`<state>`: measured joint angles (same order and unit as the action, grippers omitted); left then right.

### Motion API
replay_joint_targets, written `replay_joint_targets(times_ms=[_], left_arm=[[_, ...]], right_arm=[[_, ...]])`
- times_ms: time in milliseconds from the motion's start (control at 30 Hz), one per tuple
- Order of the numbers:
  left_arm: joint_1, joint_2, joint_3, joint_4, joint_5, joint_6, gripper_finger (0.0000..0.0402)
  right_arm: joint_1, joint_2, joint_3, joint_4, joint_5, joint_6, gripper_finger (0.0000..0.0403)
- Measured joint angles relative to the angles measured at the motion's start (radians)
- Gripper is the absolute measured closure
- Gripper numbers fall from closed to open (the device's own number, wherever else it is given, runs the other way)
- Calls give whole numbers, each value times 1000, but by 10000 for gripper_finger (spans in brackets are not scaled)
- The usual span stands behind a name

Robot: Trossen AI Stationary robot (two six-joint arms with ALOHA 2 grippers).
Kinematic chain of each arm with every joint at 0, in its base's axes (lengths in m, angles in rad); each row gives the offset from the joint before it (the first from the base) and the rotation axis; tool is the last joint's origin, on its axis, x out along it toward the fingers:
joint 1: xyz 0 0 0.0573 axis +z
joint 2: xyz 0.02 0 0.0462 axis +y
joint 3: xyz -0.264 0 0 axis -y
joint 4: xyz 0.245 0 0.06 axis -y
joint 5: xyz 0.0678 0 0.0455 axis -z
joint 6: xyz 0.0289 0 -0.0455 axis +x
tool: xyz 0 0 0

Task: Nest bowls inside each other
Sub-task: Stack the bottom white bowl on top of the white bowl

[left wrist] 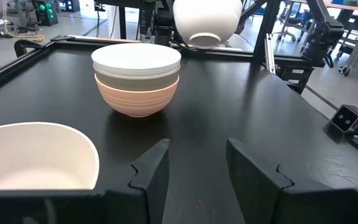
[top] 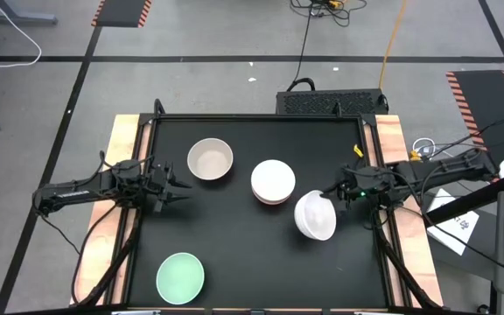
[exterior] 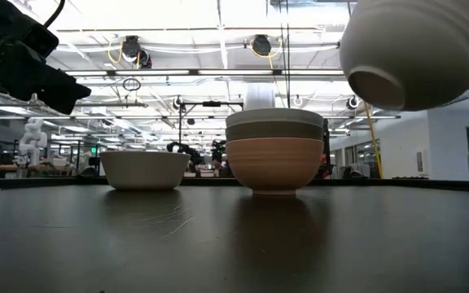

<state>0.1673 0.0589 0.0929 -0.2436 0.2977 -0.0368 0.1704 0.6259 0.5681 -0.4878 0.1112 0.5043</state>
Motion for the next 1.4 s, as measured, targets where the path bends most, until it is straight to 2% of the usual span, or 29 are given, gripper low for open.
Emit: replay_joint_targets(times_ms=[367, 467, 800, 1133, 1400], left_arm=[[0, 0, 0, 0, 0, 1, 243], [0, 0, 0, 0, 0, 1, 243], [0, 0, 0, 1, 0, 7, 243], [0, 0, 0, 0, 0, 16, 243], [0, 0, 0, 0, 0, 16, 243]], right_arm=[[0, -133, -139, 101, 33, 6, 400], [-2, -169, -151, 101, 79, -14, 400], [-102, -188, -151, 147, 67, -87, 399], [-262, -177, -143, 252, -105, -177, 399], [-366, -67, -75, 281, -223, -224, 399]])
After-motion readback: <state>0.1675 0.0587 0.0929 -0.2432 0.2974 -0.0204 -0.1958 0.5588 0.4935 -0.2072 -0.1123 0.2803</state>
